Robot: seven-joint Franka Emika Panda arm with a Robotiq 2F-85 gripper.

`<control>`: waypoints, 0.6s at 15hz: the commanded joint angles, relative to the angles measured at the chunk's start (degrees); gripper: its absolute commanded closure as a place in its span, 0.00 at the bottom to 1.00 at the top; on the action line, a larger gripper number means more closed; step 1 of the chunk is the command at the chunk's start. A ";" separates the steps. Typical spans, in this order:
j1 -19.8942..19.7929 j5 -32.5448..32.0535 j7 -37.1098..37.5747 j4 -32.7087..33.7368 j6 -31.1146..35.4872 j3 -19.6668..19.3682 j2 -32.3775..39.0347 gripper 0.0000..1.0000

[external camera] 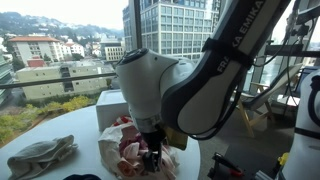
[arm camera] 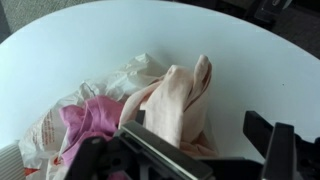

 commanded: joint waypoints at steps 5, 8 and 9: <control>-3.58 -12.20 4.29 2.88 5.09 -4.20 10.61 0.00; -3.63 -16.15 7.43 5.87 6.38 -4.83 15.35 0.00; -3.43 -17.27 8.50 6.84 6.38 -5.14 16.63 0.00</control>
